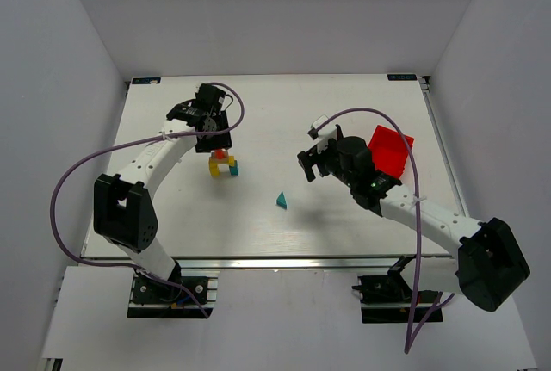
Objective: Build the wood block tower
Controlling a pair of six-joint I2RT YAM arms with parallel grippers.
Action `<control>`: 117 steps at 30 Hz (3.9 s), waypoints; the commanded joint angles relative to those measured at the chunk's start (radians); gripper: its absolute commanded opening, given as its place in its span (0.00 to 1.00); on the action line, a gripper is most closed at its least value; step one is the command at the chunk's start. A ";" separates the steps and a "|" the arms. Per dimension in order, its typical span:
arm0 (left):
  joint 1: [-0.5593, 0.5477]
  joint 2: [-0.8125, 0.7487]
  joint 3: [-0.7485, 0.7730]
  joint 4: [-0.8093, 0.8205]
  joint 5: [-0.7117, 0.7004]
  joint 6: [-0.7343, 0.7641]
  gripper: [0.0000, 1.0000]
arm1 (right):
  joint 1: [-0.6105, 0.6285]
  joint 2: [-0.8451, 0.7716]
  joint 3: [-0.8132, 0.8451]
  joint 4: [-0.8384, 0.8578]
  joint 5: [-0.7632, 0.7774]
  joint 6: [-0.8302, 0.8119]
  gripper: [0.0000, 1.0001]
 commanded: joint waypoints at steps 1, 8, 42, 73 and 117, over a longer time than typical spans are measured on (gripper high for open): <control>-0.004 -0.041 -0.001 0.006 -0.013 -0.002 0.61 | -0.007 -0.029 -0.009 0.013 -0.017 0.002 0.90; -0.004 -0.070 -0.001 0.011 -0.009 -0.007 0.70 | -0.007 -0.029 -0.007 0.013 -0.036 0.001 0.89; 0.014 -0.795 -0.234 -0.226 -0.097 -0.151 0.98 | 0.190 0.353 -0.069 0.120 -0.157 0.137 0.76; -0.001 -0.720 -0.478 0.217 0.419 -0.166 0.98 | 0.197 0.222 -0.089 0.365 -0.243 0.328 0.00; -0.198 -0.527 -0.437 0.458 0.321 -0.225 0.60 | 0.251 0.107 0.043 0.448 -0.115 0.594 0.00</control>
